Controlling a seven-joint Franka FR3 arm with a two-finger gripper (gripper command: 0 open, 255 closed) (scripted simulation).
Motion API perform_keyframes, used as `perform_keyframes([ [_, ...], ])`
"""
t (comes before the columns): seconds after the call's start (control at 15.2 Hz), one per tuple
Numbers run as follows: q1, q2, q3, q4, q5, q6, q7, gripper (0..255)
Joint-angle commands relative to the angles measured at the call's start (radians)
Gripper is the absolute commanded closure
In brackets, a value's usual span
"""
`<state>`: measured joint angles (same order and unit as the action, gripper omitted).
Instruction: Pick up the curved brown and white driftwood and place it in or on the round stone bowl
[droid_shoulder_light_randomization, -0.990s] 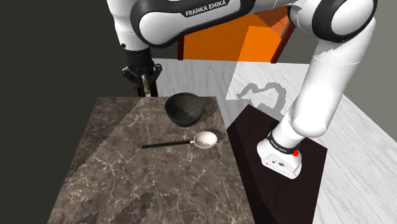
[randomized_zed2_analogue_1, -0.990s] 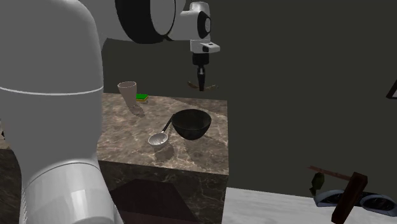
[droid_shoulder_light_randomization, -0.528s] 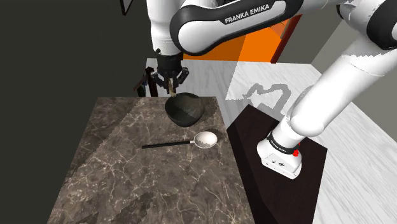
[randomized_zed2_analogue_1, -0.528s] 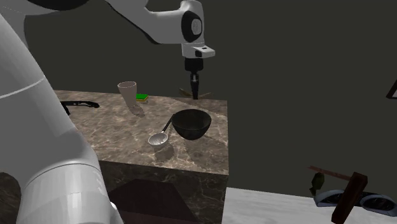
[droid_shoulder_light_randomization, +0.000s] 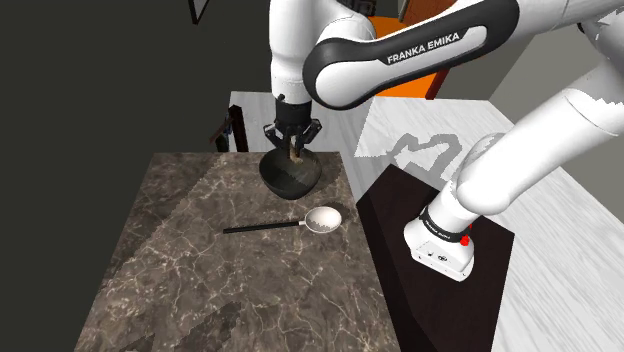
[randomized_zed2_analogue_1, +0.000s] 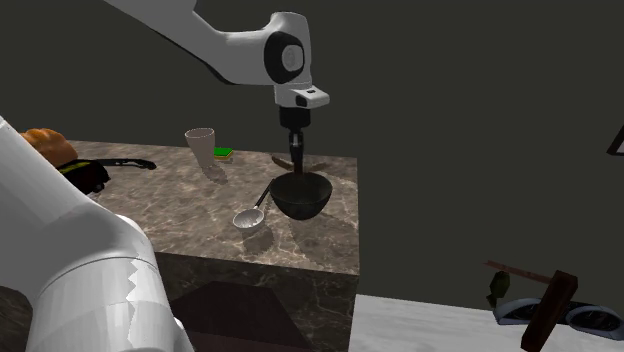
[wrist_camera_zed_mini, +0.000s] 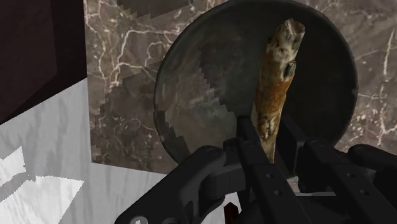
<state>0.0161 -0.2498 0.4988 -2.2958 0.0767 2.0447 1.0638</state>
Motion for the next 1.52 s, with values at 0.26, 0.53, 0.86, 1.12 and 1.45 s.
perform_keyframes([
  [0.26, -0.002, 0.033, 0.011, -0.053, -0.012, 0.084, 0.013, 255],
  [0.53, -0.004, 0.050, 0.015, -0.071, -0.019, 0.117, 0.020, 255],
  [0.86, -0.004, 0.050, 0.015, -0.071, -0.019, 0.117, 0.020, 255],
  [1.12, -0.004, 0.050, 0.015, -0.071, -0.019, 0.117, 0.020, 0],
  [1.45, 0.000, 0.018, 0.007, -0.029, -0.006, 0.046, 0.009, 0],
])
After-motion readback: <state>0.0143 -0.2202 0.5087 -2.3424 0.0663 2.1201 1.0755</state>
